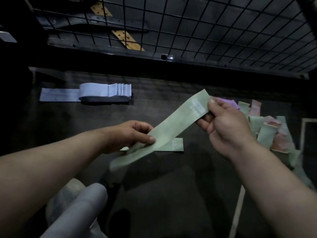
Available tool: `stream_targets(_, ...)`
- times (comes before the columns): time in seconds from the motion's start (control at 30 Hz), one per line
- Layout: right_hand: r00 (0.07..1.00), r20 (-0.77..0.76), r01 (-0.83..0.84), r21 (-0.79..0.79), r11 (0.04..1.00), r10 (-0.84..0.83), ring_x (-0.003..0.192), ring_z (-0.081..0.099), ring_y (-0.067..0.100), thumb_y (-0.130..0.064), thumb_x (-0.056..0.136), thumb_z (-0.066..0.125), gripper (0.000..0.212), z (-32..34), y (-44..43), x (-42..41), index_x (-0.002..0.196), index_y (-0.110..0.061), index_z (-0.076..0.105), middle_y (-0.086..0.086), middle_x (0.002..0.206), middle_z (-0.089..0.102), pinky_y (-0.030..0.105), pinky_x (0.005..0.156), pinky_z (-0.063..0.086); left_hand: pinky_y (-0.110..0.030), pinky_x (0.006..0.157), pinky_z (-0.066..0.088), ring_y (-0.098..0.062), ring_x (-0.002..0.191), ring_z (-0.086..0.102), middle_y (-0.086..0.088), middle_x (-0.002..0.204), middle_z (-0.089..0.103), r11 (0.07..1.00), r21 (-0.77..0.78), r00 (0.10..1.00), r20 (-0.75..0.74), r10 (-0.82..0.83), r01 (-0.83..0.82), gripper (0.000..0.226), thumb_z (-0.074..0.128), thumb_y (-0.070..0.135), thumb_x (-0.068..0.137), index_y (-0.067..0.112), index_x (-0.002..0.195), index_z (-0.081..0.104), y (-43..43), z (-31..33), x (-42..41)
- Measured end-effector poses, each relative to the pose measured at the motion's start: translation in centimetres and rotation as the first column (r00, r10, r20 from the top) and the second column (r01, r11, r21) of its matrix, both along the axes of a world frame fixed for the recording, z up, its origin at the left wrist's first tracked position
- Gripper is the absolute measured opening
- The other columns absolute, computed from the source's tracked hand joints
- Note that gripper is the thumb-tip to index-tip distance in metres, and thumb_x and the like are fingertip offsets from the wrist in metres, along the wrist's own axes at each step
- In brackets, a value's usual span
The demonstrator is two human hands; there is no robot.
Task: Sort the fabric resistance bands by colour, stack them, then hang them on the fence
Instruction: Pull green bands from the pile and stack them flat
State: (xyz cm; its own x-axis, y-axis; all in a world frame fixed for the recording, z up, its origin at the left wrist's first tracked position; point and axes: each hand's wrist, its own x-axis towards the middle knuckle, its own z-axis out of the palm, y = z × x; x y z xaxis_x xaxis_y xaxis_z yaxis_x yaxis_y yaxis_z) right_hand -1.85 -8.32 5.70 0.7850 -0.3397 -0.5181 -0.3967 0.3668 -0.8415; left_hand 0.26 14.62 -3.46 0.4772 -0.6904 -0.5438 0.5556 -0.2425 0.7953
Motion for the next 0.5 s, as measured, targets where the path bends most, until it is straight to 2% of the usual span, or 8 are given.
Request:
stream_targets(0.1,0.993,-0.111,0.042,0.066,0.997,-0.035,0.092,0.074,0.022,-0.01,0.103,0.046,0.027,-1.9,-0.3,-0.7,0.127,0.0,0.054,0.015,0.106,0.073,0.037,0.071,0.062,-0.02,0.06,0.05,-0.013,0.071,0.063,-0.002,0.079,0.069,0.994,0.106,0.996,-0.088,-0.012,0.021,0.002,0.076,0.018,0.078,0.02,0.078,0.075,2.1,-0.5,0.0)
stream_targets(0.2,0.967,-0.249,0.075,0.093,0.993,-0.05,0.088,0.074,0.023,-0.007,0.102,0.049,0.026,-4.6,-0.2,-2.2,0.127,0.001,0.053,0.017,0.11,0.071,0.035,0.063,0.062,-0.018,0.052,0.048,-0.01,0.062,0.062,-0.003,0.073,0.066,0.983,0.181,0.992,-0.127,0.007,0.017,0.02,0.089,0.029,0.063,0.018,0.071,0.074,5.0,-1.2,0.2)
stream_targets(0.27,0.933,-0.358,0.073,0.086,0.994,-0.037,0.094,0.072,0.027,-0.005,0.102,0.049,0.027,-6.8,0.3,-4.0,0.127,0.002,0.052,0.02,0.115,0.068,0.036,0.063,0.062,-0.021,0.055,0.051,-0.013,0.064,0.063,-0.008,0.077,0.066,0.974,0.223,0.984,-0.179,0.007,0.034,0.02,0.087,0.028,0.066,0.016,0.075,0.074,7.0,-1.5,0.2)
stream_targets(0.37,0.866,-0.501,0.082,0.12,0.989,-0.011,0.102,0.067,0.031,-0.004,0.101,0.05,0.028,-9.6,1.5,-7.5,0.128,0.0,0.051,0.022,0.119,0.065,0.037,0.06,0.062,-0.023,0.058,0.053,-0.016,0.066,0.063,-0.011,0.079,0.068,0.94,0.303,0.97,-0.226,-0.089,0.157,0.043,0.091,0.035,0.05,0.011,0.082,0.074,9.0,-2.0,-0.3)
stream_targets(0.43,0.837,-0.547,0.08,0.096,0.992,-0.014,0.1,0.068,0.03,-0.007,0.102,0.049,0.024,-10.8,2.0,-9.3,0.126,-0.003,0.052,0.02,0.116,0.066,0.037,0.065,0.061,-0.025,0.062,0.054,-0.018,0.069,0.065,-0.013,0.085,0.07,0.916,0.328,0.953,-0.267,-0.144,0.23,0.039,0.09,0.031,0.057,0.009,0.085,0.074,9.0,-2.6,-1.1)
stream_targets(0.5,0.836,-0.548,0.06,0.029,0.998,-0.034,0.097,0.069,0.026,-0.013,0.103,0.048,0.021,-11.3,2.1,-10.2,0.122,-0.009,0.055,0.015,0.113,0.068,0.036,0.069,0.06,-0.026,0.063,0.054,-0.018,0.071,0.066,-0.014,0.086,0.071,0.915,0.339,0.956,-0.264,-0.128,0.216,0.02,0.085,0.02,0.075,0.009,0.087,0.074,8.2,-3.1,-2.0)
